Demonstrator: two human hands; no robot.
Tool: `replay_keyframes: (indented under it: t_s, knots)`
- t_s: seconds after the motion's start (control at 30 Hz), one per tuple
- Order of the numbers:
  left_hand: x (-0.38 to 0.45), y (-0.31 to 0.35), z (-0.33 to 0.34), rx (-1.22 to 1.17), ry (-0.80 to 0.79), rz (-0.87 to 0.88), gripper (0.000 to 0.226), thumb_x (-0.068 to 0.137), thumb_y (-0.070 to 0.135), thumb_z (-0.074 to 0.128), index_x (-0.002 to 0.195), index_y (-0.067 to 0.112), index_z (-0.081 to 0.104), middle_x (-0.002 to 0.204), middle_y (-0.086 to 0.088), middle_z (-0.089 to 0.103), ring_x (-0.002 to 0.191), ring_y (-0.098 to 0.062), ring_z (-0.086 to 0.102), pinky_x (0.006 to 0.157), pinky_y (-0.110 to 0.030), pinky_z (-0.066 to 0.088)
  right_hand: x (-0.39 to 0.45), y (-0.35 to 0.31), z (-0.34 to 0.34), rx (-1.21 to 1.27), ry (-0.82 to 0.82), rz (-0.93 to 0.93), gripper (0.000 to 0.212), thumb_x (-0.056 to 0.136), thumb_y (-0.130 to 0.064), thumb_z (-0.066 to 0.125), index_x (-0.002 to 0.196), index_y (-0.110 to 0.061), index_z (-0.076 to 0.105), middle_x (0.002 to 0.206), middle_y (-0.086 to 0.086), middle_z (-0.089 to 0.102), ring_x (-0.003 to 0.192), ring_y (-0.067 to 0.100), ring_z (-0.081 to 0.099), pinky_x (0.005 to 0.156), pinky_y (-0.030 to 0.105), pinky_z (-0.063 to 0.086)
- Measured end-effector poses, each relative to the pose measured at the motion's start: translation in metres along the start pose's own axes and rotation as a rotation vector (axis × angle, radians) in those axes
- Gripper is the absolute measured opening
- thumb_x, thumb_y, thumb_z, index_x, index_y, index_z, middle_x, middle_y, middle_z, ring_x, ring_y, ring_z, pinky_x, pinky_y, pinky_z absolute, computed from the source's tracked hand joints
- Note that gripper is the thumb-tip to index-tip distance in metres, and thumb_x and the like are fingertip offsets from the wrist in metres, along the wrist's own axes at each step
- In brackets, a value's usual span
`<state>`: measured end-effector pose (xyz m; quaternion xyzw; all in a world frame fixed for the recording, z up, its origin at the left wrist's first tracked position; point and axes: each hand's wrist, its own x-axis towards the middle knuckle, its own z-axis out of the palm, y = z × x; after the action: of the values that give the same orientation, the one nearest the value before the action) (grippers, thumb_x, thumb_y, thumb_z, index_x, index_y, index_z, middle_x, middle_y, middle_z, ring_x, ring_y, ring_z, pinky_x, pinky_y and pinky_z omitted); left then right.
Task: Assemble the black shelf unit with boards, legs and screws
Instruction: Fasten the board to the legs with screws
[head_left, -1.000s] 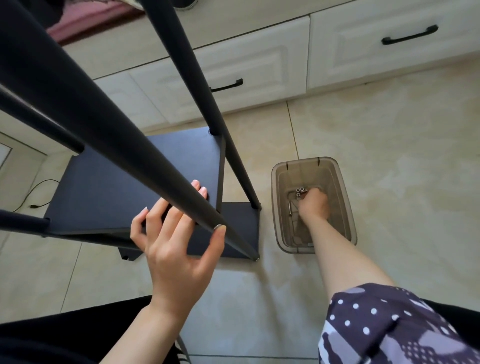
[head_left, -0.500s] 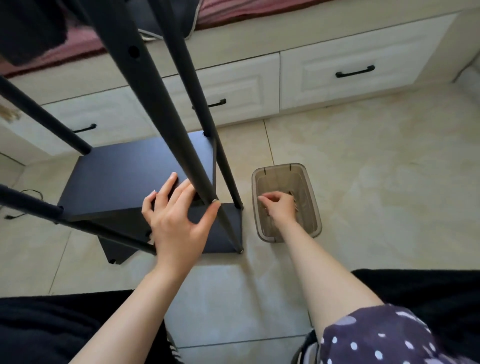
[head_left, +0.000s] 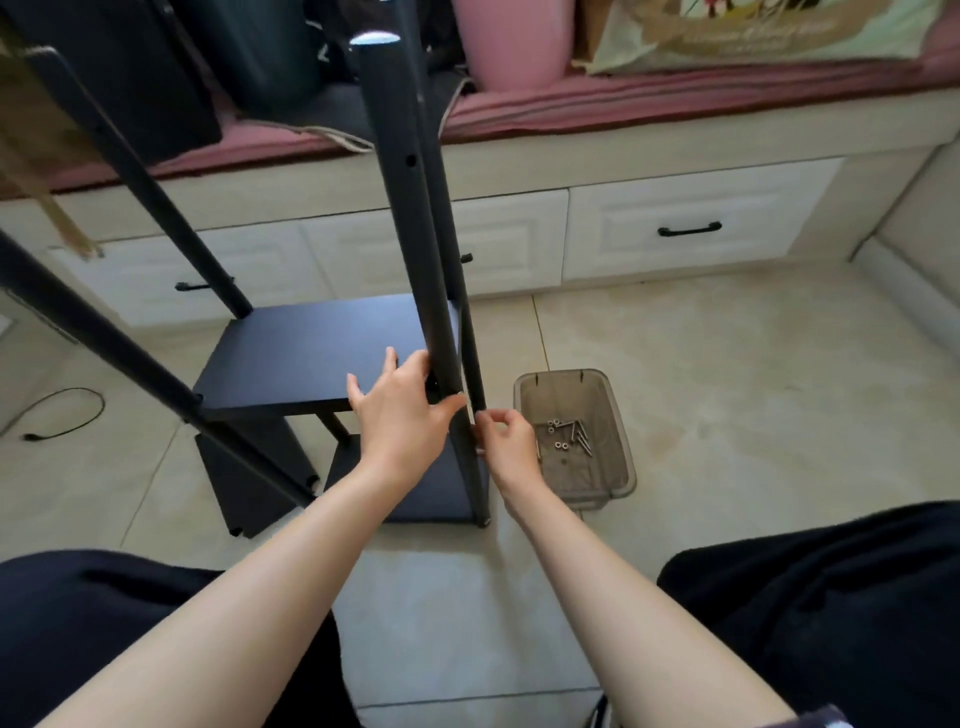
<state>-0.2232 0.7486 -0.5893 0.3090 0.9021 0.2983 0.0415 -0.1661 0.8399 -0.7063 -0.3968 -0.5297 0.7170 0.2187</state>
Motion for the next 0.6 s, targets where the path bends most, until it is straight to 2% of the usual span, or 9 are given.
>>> replay_keyframes:
  t_s: [0.07, 0.17, 0.3, 0.4, 0.53, 0.6]
  knots:
    - [0.006, -0.005, -0.016, -0.036, 0.001, -0.002, 0.022, 0.093, 0.026, 0.071, 0.113, 0.022, 0.063, 0.125, -0.002, 0.068, 0.149, -0.028, 0.032, 0.121, -0.063, 0.004, -0.003, -0.006, 0.004, -0.018, -0.030, -0.005, 0.007, 0.101, -0.022, 0.053, 0.096, -0.021, 0.056, 0.087, -0.004, 0.070, 0.079, 0.000, 0.067, 0.063, 0.014, 0.049]
    - [0.018, -0.015, -0.050, -0.154, 0.018, -0.024, 0.027, 0.091, 0.024, 0.074, 0.116, 0.024, 0.064, 0.126, -0.001, 0.068, 0.136, -0.026, 0.050, 0.118, -0.064, 0.024, -0.006, -0.017, 0.016, -0.067, -0.077, -0.012, 0.008, 0.101, -0.021, 0.052, 0.103, -0.016, 0.058, 0.090, -0.004, 0.071, 0.078, -0.002, 0.067, 0.060, 0.010, 0.048]
    - [0.030, -0.037, -0.096, -0.243, 0.005, -0.050, 0.042, 0.086, 0.022, 0.079, 0.125, 0.021, 0.063, 0.125, 0.004, 0.068, 0.127, -0.017, 0.059, 0.110, -0.049, 0.044, -0.007, -0.033, 0.038, -0.172, -0.161, -0.043, 0.008, 0.100, -0.023, 0.055, 0.102, -0.017, 0.059, 0.098, 0.000, 0.071, 0.090, 0.004, 0.065, 0.067, 0.018, 0.049]
    - [0.038, -0.059, -0.124, -0.294, -0.035, -0.060, 0.048, 0.085, 0.023, 0.081, 0.129, 0.017, 0.063, 0.131, 0.006, 0.065, 0.128, -0.014, 0.057, 0.111, -0.045, 0.045, -0.007, -0.041, 0.062, -0.345, -0.230, -0.118, 0.010, 0.100, -0.025, 0.055, 0.102, -0.016, 0.058, 0.099, 0.002, 0.067, 0.095, 0.012, 0.064, 0.080, 0.027, 0.054]
    - [0.046, -0.088, -0.150, -0.308, -0.042, -0.064, 0.054, 0.084, 0.029, 0.081, 0.134, 0.020, 0.062, 0.137, 0.011, 0.061, 0.131, -0.008, 0.051, 0.102, -0.029, 0.041, -0.004, -0.048, 0.088, -0.529, -0.276, -0.176, 0.012, 0.101, -0.027, 0.053, 0.100, -0.017, 0.058, 0.097, -0.002, 0.062, 0.095, 0.013, 0.059, 0.078, 0.023, 0.045]
    - [0.047, -0.102, -0.161, -0.336, -0.032, -0.084, 0.057, 0.085, 0.030, 0.080, 0.137, 0.022, 0.059, 0.139, 0.011, 0.059, 0.134, -0.009, 0.049, 0.103, -0.031, 0.040, -0.001, -0.050, 0.098, -0.582, -0.304, -0.173, 0.014, 0.101, -0.027, 0.052, 0.102, -0.015, 0.059, 0.101, -0.001, 0.063, 0.098, 0.013, 0.059, 0.082, 0.024, 0.043]
